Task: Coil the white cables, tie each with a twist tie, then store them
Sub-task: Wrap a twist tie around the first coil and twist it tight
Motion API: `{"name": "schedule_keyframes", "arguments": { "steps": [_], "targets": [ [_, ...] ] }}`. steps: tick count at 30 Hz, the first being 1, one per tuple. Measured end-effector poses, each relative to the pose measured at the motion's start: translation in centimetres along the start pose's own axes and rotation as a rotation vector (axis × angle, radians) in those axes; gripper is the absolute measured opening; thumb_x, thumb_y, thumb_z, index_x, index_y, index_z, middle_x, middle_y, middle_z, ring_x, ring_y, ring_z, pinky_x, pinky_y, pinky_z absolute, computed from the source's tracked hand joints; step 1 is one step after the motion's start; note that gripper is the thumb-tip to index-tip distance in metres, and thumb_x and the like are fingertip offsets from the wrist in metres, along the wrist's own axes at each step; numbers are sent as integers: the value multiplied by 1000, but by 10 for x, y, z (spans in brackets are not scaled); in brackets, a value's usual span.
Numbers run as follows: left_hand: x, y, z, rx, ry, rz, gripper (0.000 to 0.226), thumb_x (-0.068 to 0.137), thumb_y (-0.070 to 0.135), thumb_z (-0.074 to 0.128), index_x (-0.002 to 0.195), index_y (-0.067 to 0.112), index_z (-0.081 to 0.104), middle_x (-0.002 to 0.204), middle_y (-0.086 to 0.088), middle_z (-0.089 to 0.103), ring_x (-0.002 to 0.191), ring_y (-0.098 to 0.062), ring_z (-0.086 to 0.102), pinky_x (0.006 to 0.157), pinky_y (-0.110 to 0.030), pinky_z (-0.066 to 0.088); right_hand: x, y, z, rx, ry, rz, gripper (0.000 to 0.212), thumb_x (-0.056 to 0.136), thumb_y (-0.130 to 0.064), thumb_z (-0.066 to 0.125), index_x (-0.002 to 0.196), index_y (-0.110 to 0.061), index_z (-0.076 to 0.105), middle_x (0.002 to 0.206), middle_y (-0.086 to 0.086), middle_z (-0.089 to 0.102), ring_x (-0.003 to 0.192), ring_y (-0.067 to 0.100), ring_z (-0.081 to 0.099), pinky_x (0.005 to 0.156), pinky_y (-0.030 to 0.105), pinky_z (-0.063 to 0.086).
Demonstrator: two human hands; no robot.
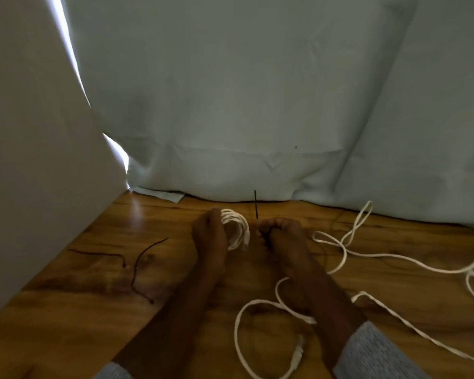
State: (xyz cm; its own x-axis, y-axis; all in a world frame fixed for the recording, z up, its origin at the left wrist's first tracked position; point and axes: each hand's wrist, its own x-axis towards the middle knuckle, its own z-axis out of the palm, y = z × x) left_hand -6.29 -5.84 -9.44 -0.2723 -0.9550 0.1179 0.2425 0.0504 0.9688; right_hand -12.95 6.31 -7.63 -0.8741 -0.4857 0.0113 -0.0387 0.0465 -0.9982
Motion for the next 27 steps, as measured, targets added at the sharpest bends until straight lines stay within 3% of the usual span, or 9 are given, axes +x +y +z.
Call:
{"name": "schedule_keyframes", "arguments": {
  "steps": [4,7,11,16,20,27],
  "targets": [
    [2,-5,3,104,-45,50,40,101,26,50,66,12,63,69,-10,65,68,-26,63,62,-41,51,0,-1,5,1,31,-79,17,91,-2,66,79,-10,75,67,4,72,52,5,63,51,18,50],
    [10,-6,2,91,-30,6,42,103,30,46,74,6,65,74,-12,66,70,-26,64,61,-37,49,-4,1,8,64,-19,-77,8,86,1,72,84,-6,75,74,9,75,61,14,66,58,23,55],
    [17,-5,2,66,-4,-2,45,103,30,45,72,4,64,71,-11,63,65,-24,60,58,-36,46,-14,-1,12,115,-91,-41,15,83,5,74,86,-10,75,82,15,76,65,18,67,63,25,57],
    [24,-1,-3,15,28,-39,42,103,29,44,75,5,65,71,-6,65,65,-19,61,56,-29,46,-20,-1,16,107,-167,-18,11,84,3,74,92,-4,76,73,8,75,63,16,67,62,24,56],
    [32,0,-9,-65,52,-119,41,102,32,45,78,7,67,75,-7,69,68,-20,66,59,-29,51,-24,0,20,53,-281,111,13,88,7,66,89,-1,76,81,13,75,67,18,68,63,27,58],
    [29,2,-10,-47,42,-61,43,103,29,46,70,6,62,65,-5,61,59,-16,58,54,-27,44,-22,2,21,-13,-318,259,15,89,9,61,94,4,74,81,15,75,67,19,71,60,28,58]
  ]
}}
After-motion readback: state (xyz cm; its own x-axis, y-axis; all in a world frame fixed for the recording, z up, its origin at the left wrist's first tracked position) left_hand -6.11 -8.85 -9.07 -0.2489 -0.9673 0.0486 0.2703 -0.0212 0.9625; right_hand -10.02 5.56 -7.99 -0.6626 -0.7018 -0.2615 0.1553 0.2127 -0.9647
